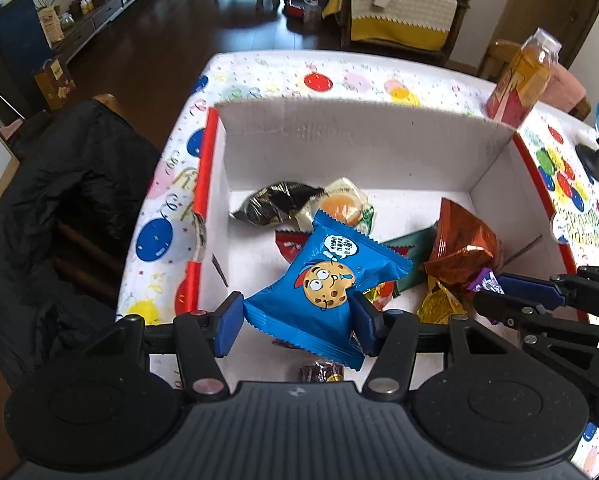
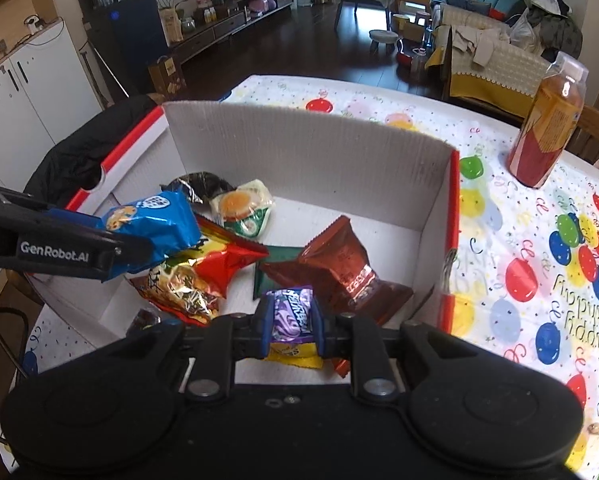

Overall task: Organize snacks
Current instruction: 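Carry the cookie packet and purple candy over the box and open both tools to drop them, then move both open tools back from the box toward the silver bag and sausage stick, then grasp the silver foil bag with the right tool while the left tool grasps the sausage stick, then carry the silver bag and sausage stick over the box and open both tools to release them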

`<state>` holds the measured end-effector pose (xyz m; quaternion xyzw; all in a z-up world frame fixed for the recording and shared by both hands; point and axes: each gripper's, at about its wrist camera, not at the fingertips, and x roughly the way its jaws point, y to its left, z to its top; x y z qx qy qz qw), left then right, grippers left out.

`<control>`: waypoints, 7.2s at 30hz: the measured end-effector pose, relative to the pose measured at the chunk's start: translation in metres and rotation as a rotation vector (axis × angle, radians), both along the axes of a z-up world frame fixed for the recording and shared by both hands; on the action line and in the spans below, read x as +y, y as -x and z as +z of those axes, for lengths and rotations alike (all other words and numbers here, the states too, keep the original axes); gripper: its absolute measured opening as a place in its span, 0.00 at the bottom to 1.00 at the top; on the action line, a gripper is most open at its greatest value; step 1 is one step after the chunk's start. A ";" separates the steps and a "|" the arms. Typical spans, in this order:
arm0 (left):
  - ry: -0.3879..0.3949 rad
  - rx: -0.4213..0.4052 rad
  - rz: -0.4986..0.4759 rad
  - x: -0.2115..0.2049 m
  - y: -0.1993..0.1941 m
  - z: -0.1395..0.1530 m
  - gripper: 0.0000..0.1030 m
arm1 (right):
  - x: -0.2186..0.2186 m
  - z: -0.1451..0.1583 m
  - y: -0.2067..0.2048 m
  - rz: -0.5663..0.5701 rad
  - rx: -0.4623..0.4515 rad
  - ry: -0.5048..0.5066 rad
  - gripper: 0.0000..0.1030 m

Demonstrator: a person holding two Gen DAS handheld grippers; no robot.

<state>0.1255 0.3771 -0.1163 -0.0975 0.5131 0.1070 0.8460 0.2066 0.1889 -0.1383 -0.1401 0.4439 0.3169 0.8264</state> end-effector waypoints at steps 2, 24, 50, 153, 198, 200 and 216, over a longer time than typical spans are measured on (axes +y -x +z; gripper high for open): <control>0.001 0.005 -0.003 0.000 0.000 -0.003 0.55 | 0.001 -0.003 -0.001 -0.002 0.007 0.005 0.20; 0.011 -0.027 -0.020 -0.004 0.021 0.010 0.70 | -0.014 0.021 0.023 -0.005 -0.019 -0.050 0.69; 0.057 -0.300 -0.189 -0.070 0.060 0.093 0.99 | -0.104 0.107 0.080 -0.154 -0.185 -0.196 0.98; -0.027 0.079 -0.713 -0.489 -0.134 -0.078 0.10 | -0.401 -0.053 -0.178 -0.215 -0.060 0.060 0.26; 0.068 -0.187 -0.264 -0.274 0.030 0.053 0.10 | -0.277 0.076 0.029 -0.277 -0.131 -0.114 0.25; 0.070 -0.207 -0.240 -0.255 0.036 0.060 0.10 | -0.260 0.082 0.033 -0.259 -0.144 -0.116 0.25; 0.007 -0.300 -0.081 -0.111 0.070 0.088 0.10 | -0.116 0.097 0.046 -0.142 -0.153 -0.166 0.25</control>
